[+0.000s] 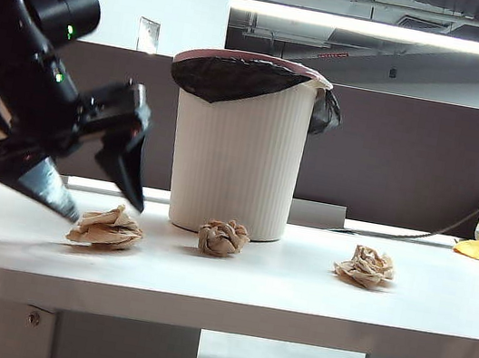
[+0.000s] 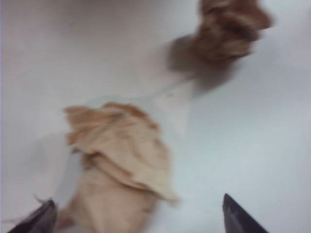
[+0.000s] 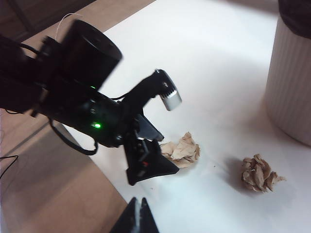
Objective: Pick up all the trash on the table and put it in the trash can.
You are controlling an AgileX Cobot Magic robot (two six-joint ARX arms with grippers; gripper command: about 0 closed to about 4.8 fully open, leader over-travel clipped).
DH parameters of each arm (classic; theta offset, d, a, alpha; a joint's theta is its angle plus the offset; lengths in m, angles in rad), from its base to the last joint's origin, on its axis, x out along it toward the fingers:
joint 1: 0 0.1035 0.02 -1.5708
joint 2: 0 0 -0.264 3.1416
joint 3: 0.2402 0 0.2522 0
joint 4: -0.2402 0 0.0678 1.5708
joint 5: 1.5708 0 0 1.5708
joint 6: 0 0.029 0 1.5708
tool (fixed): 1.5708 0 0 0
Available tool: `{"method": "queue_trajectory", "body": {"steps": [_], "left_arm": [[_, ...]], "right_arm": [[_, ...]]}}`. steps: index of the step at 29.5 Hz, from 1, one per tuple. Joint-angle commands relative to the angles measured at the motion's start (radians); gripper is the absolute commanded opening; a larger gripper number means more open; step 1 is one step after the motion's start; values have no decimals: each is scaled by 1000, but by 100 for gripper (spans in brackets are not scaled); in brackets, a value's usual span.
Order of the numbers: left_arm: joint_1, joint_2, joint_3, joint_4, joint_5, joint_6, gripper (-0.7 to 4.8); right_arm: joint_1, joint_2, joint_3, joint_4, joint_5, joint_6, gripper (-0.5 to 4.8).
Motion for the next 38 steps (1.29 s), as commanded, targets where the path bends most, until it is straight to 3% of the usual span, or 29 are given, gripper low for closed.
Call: {"method": "queue_trajectory", "body": {"steps": [1,9,10,11,12,13,18,23,29,38], "left_arm": [[0,34,2,54,-92,3,479],[-1,90,2,99,-54,2,479],[-1,90,2,111,-53,1,410],[-1,90,2,116,-49,-6,291],[-1,90,2,123,-2,-13,-25],[-1,90,2,127,12,-13,12],[-1,66,5,170,127,-65,-6],[-1,-59,94,186,128,-96,-6],[-10,-101,460,186,113,-117,-6],[-14,100,909,35,-32,-108,-6]], "right_arm": [[2,-4,5,13,-9,-2,-4],[2,-4,5,14,-9,-2,-4],[2,-4,5,14,-9,-2,-4],[2,-4,5,14,-8,-2,-4],[1,-4,5,15,-5,-3,-4],[0,-4,6,15,1,-6,-4],[-69,-24,53,11,-1,-10,-4],[-146,-72,117,13,-1,-38,-4],[-175,-92,210,14,58,-108,-4],[-185,-64,375,14,74,-143,-4]]}}
